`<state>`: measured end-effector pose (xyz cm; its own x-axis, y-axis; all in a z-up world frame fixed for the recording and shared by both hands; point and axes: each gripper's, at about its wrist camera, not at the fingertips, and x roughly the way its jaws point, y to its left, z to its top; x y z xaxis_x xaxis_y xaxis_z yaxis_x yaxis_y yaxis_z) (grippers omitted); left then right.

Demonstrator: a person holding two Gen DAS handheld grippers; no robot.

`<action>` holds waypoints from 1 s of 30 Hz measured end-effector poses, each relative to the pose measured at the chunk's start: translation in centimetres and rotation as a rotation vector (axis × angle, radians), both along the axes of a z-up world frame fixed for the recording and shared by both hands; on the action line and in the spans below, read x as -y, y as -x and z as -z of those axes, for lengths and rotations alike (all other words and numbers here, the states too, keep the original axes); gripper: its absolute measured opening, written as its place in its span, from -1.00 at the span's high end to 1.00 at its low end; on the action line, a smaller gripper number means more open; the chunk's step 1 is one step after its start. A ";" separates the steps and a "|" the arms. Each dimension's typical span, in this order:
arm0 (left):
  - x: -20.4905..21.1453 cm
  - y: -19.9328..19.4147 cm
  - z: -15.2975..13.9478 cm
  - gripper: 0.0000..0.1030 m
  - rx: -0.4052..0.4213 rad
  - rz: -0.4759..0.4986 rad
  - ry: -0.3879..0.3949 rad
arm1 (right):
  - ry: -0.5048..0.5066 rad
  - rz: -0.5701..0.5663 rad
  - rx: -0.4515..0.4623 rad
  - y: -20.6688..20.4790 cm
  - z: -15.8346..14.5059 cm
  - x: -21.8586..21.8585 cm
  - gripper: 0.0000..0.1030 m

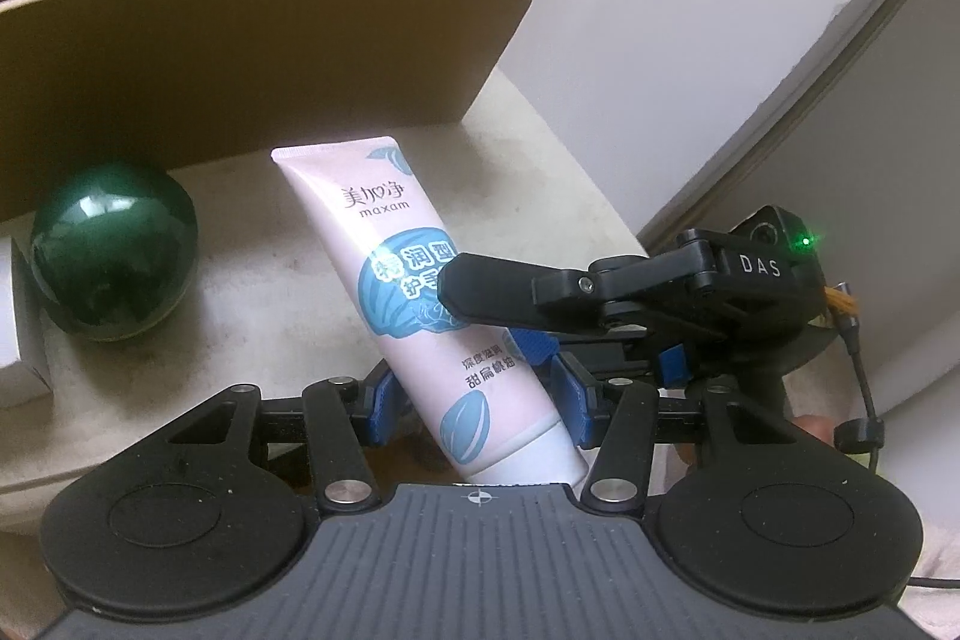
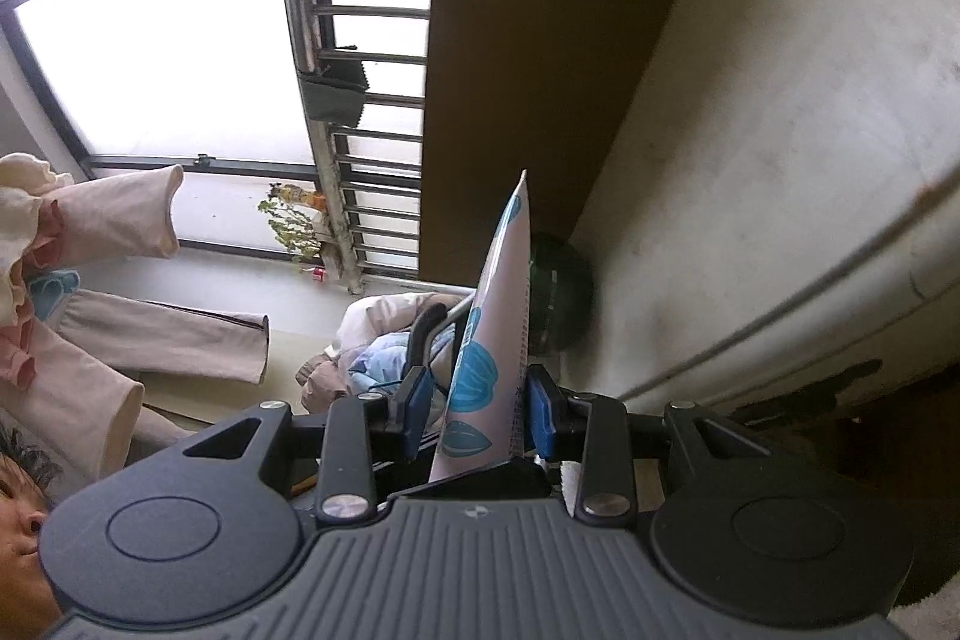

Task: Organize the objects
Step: 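Lift the pink tube with both grippers and carry it over the box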

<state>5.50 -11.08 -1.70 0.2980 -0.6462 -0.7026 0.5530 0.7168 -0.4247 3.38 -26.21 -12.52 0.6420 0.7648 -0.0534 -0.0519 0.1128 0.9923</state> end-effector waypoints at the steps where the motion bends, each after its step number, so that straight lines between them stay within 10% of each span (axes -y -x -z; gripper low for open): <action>1: 0.0 0.0 -0.2 0.00 0.007 -0.002 0.003 | 0.001 0.001 0.007 0.0 -0.2 0.0 0.27; 30: -2.8 -6.9 -9.5 0.00 0.165 -0.123 0.083 | 0.187 -0.059 0.245 -7.8 -11.8 -1.3 0.27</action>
